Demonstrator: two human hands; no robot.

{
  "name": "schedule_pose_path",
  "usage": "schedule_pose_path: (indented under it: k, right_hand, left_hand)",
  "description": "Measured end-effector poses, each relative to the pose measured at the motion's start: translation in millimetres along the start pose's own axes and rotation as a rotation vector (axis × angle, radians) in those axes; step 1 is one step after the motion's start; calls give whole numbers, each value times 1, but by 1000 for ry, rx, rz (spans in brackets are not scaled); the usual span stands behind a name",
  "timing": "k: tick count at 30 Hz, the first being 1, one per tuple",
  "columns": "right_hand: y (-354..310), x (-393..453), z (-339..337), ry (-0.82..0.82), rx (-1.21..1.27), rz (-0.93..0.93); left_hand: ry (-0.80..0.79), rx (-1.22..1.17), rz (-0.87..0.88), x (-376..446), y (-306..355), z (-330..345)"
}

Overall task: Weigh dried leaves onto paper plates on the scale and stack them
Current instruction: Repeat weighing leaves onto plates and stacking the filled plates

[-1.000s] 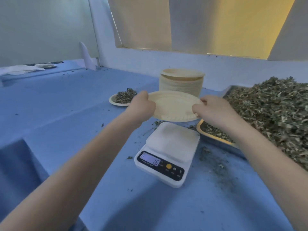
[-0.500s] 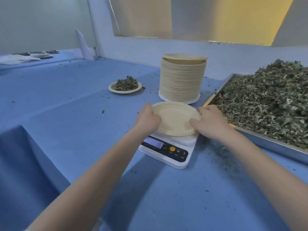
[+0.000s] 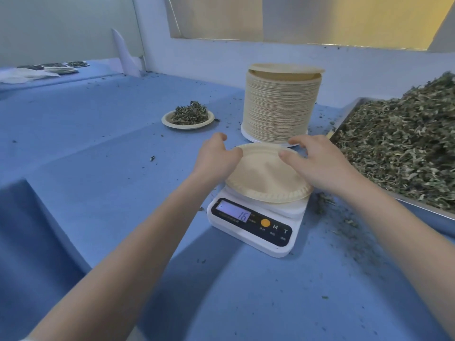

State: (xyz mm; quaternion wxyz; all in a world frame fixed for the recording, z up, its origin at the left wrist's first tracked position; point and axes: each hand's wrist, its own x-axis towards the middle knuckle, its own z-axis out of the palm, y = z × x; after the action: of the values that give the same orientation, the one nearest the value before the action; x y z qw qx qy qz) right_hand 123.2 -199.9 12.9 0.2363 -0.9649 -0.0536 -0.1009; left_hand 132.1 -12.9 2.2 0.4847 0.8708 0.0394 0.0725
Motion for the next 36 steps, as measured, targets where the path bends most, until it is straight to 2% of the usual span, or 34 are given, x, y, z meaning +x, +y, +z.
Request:
schedule_pose_path:
  k: [16,24,30,36]
  right_hand:
    - [-3,2,-3,-13,68,-23]
    - [-4,-9,-20,-160,-4,-76]
    - [-11,-32,-36,-422,-120,-144]
    - [-13,-39,-41,-424,-109,-202]
  left_hand:
    - [12,-99,14,6,-1,2]
    - [62,3,95,3,5,0]
    - [94,80,202,-2,17,1]
    - [58,151,236,-9,22,6]
